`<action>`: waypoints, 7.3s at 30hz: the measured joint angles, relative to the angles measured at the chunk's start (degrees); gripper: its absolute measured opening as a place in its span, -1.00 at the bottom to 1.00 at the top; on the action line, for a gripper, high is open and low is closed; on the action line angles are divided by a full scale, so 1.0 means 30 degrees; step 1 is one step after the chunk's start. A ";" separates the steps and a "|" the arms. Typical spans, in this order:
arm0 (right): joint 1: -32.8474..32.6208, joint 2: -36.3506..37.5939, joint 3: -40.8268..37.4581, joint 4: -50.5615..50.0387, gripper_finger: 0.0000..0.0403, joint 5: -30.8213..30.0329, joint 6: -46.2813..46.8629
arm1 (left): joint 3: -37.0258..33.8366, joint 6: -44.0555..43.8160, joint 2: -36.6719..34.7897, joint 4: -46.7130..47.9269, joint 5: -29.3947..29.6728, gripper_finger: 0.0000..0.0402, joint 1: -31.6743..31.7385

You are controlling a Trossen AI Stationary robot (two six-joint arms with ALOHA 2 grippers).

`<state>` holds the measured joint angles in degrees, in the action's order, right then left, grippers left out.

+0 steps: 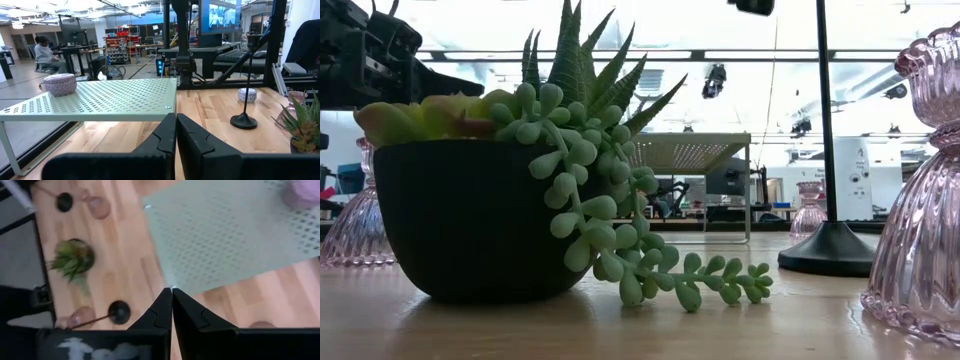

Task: Pick & Place candle stick holders
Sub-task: Put the white scented candle on the shelf aligned with the pink scented candle

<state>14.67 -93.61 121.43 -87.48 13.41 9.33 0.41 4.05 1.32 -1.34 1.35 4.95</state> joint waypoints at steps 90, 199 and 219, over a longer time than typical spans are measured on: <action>-2.1709 -0.1692 -2.2470 1.4963 0.59 -0.4108 1.6092 | 0.0003 0.0007 0.0014 0.0000 0.0000 -0.91 0.0000; 0.2895 -1.1553 0.3403 0.3018 0.43 -0.5148 0.8338 | 0.0007 0.0001 0.0065 -0.0007 0.0007 -0.91 -0.0006; 0.2936 -1.1538 0.2383 0.3983 0.65 -0.5111 0.7663 | 0.0004 0.0002 0.0065 -0.0007 0.0007 -0.91 -0.0002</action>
<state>23.48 -128.22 128.58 -75.53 -1.93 32.32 0.42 4.06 1.52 -1.37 1.37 4.94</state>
